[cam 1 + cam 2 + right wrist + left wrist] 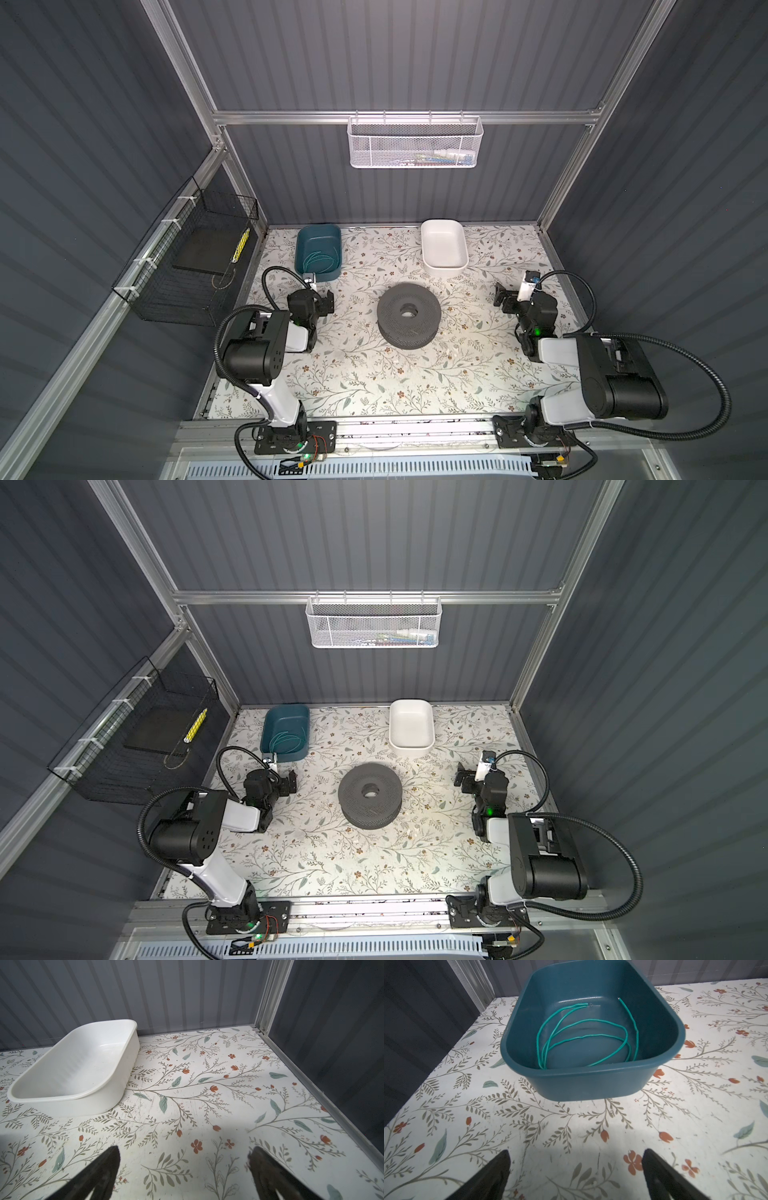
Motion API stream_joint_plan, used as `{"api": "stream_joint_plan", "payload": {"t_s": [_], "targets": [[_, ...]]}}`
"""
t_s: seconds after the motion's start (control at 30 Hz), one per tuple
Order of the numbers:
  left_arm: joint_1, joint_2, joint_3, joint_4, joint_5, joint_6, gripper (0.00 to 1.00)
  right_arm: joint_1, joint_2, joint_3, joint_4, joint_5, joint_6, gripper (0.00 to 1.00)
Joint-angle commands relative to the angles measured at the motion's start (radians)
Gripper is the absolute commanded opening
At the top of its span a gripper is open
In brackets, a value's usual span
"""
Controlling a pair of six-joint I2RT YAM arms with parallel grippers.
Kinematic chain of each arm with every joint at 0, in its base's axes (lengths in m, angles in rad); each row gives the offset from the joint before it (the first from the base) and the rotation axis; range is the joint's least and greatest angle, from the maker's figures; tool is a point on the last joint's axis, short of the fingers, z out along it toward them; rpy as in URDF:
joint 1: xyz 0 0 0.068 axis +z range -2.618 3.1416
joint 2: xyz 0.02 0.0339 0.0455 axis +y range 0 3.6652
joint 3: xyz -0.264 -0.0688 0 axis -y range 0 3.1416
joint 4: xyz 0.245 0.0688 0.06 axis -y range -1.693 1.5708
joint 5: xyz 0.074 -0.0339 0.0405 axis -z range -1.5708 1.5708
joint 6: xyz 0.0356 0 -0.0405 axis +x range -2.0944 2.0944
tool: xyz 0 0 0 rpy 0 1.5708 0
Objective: Wrap the cables
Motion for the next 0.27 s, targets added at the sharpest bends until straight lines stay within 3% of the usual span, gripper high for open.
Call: {"api": "stream_joint_plan", "payload": {"t_s": [0.0, 0.23], "targets": [[-0.003, -0.013, 0.012, 0.002, 0.007, -0.011, 0.99, -0.004, -0.001, 0.025, -0.011, 0.001, 0.001, 0.99], [-0.003, -0.014, 0.012, 0.002, 0.007, -0.011, 1.00, -0.003, -0.005, 0.018, -0.001, 0.003, -0.001, 0.99]]}}
